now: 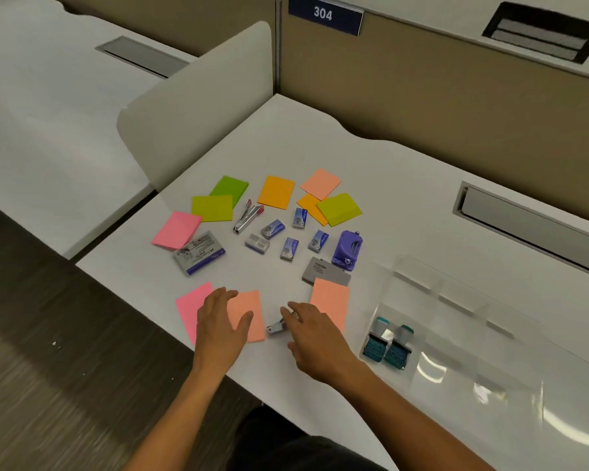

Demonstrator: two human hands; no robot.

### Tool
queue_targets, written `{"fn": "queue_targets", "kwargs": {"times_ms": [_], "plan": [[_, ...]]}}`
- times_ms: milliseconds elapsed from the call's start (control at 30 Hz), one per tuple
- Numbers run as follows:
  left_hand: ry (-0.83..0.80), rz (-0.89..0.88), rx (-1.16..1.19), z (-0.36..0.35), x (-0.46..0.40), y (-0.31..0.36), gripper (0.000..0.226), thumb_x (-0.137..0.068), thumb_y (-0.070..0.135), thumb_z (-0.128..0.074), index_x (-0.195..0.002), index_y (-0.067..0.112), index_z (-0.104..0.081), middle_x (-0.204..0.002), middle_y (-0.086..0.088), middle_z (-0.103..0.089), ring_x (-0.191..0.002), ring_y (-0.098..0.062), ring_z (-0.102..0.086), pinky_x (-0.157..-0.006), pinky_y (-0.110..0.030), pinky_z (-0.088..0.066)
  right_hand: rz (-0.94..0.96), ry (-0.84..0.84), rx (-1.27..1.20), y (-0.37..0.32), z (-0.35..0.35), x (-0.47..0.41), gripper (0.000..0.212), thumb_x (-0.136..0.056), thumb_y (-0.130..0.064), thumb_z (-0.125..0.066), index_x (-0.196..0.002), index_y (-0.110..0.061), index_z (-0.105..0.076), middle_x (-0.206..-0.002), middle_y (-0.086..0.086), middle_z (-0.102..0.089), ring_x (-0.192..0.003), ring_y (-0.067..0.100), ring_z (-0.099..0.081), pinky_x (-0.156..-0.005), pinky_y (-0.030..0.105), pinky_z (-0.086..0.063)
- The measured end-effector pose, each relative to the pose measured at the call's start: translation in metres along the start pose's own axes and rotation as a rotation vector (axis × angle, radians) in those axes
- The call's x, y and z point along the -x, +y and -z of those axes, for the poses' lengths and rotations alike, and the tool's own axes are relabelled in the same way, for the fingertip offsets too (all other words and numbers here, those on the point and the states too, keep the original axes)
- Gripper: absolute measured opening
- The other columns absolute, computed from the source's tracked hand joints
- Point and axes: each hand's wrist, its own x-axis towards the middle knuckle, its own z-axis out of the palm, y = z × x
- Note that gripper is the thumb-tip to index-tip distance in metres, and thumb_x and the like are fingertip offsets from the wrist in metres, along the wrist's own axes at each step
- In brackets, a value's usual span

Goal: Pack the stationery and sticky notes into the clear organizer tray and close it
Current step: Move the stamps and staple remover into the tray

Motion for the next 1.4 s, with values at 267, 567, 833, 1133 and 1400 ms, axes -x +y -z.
{"fn": "queue_targets", "kwargs": {"times_ms": [267, 567, 833, 1133, 1400], "plan": [[-0.002, -0.074, 0.028, 0.011, -0.05, 0.004, 0.05, -0.089, 0.027, -0.066, -0.134, 0.018, -0.047, -0.148, -0.006, -0.037, -0.138, -0.025, -0.031, -0.108, -0.044, -0.037, 0.0, 0.037, 0.163, -0.003, 0.001, -0.013, 0.051, -0.093, -0.014, -0.059, -0.141, -0.014, -0.043, -0.14, 0.008, -0.049, -0.13, 0.029, -0.041, -0.099, 0.041, -0.041], [0.016, -0.222, 0.04, 0.015, -0.147, 0.028, 0.046, -0.088, 0.018, -0.066, -0.129, 0.005, -0.051, -0.131, -0.015, -0.049, -0.122, -0.03, -0.046, -0.101, -0.04, -0.039, 0.013, 0.042, 0.261, -0.01, 0.006, -0.02, 0.019, -0.094, -0.014, -0.056, -0.113, -0.015, -0.06, -0.115, 0.005, -0.06, -0.108, 0.027, -0.049, -0.08, 0.04, -0.043], [0.001, -0.068, -0.122, -0.004, -0.203, 0.032, 0.059, -0.084, 0.025, -0.068, -0.131, -0.002, -0.044, -0.126, -0.023, -0.05, -0.114, -0.039, -0.049, -0.092, -0.048, -0.043, 0.024, 0.122, 0.168, -0.017, 0.007, -0.012, 0.012, -0.091, -0.027, -0.058, -0.1, -0.026, -0.066, -0.102, -0.006, -0.067, -0.1, 0.02, -0.059, -0.071, 0.035, -0.045], [-0.048, -0.175, -0.317, -0.011, -0.23, 0.034, 0.035, -0.081, 0.017, -0.069, -0.108, -0.004, -0.061, -0.106, -0.025, -0.056, -0.098, -0.041, -0.053, -0.087, -0.047, -0.043, -0.094, 0.281, 0.019, -0.02, 0.02, 0.007, 0.033, -0.08, -0.034, -0.076, -0.109, -0.032, -0.062, -0.11, -0.013, -0.067, -0.104, 0.016, -0.054, -0.079, 0.029, -0.049], [0.049, -0.039, -0.098, -0.015, -0.214, 0.046, 0.023, -0.087, 0.015, -0.065, -0.1, -0.004, -0.064, -0.1, -0.023, -0.064, -0.091, -0.038, -0.06, -0.072, -0.041, -0.045, -0.256, 0.387, -0.262, -0.006, 0.036, 0.049, 0.026, -0.089, -0.039, -0.062, -0.114, -0.034, -0.055, -0.115, -0.011, -0.063, -0.105, 0.012, -0.055, -0.084, 0.025, -0.047]]}}
